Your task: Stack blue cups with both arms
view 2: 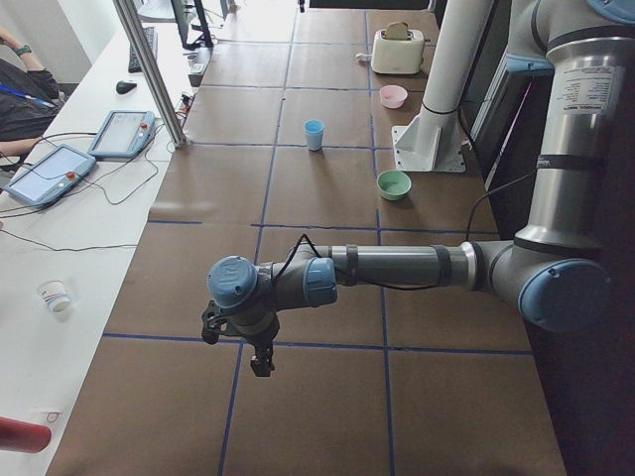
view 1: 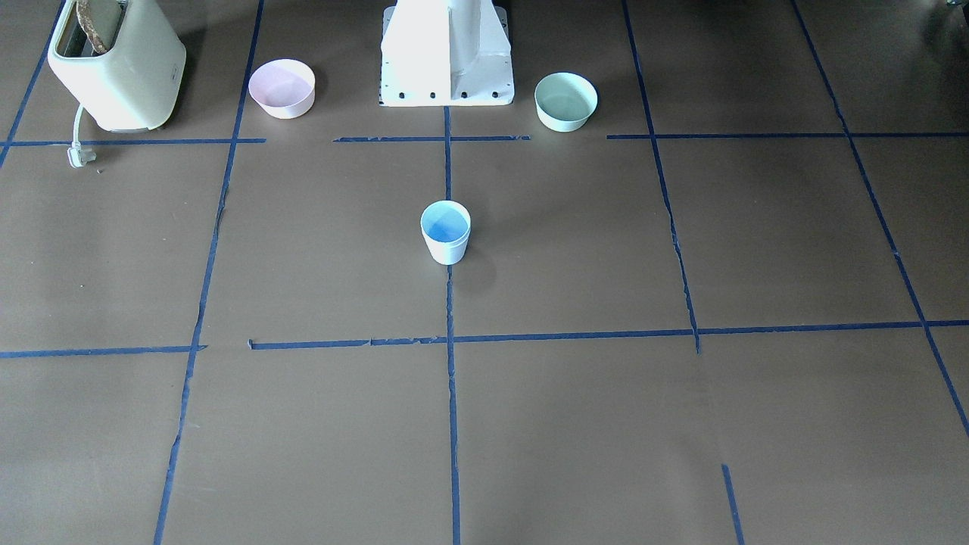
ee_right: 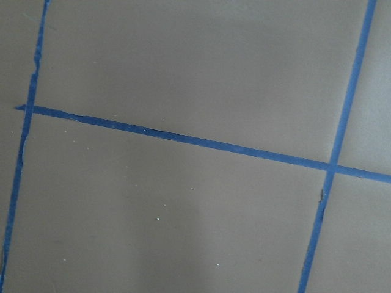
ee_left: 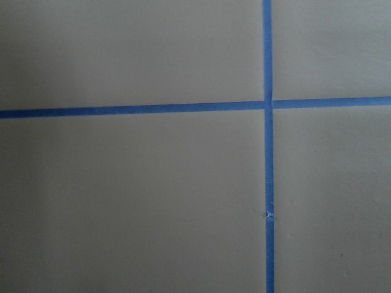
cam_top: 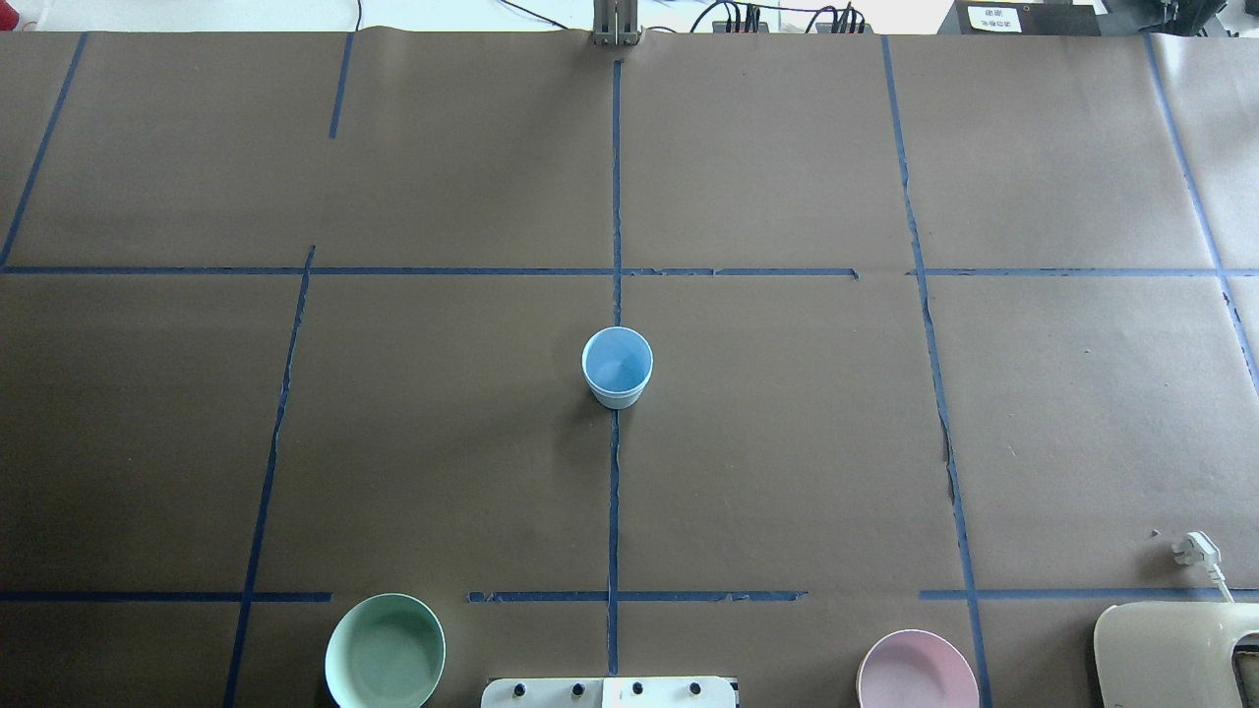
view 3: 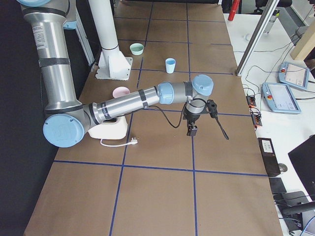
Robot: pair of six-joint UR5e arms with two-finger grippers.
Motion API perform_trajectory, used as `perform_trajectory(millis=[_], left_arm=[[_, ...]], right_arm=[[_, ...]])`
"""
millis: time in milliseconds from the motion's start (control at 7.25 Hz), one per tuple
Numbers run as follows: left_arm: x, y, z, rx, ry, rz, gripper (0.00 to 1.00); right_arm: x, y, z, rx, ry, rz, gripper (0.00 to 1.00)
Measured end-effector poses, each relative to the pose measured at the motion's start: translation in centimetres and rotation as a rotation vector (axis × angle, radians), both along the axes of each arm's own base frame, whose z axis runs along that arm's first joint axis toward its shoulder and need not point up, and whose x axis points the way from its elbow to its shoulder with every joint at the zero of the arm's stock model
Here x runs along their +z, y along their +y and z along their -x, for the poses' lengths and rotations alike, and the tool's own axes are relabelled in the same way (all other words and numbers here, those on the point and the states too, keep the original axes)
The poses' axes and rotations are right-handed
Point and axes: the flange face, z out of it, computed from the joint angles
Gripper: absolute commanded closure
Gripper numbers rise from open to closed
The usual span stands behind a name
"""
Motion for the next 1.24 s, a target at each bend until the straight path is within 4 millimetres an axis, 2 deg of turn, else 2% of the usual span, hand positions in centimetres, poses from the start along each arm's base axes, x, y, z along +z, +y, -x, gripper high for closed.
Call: perform_trajectory(millis=[276,414,690,828,966,1241], left_arm=[[0.2,0.3,-0.1,-0.012,0.023,0.001,0.0],[0.1,0.3,-0.1,-0.013,0.025,-0.001,0.0],[0.1,0.4,-0.1,-0.013,0.026,-0.002,0.0],[0.1,0.3,-0.1,-0.013,0.027,-0.002,0.0],[0.1,0.3,-0.1,-0.013,0.027,-0.002,0.0],[0.2,0.3,-0.1,-0.013,0.027,0.0,0.0]], right_arm=[[6.6,1.1,-5.5,0.06,-0.027,0.043,0.0],[8.9,1.6,-7.2,0.09,-0.031,0.031,0.0],[13.0,4.3,-8.4,0.113,-0.026,0.025,0.0],[14.4,5.9,-8.9,0.127,-0.025,0.022,0.0],[15.0,6.7,-9.3,0.138,-0.025,0.02,0.0],[15.2,7.0,-9.5,0.155,-0.026,0.028,0.0]])
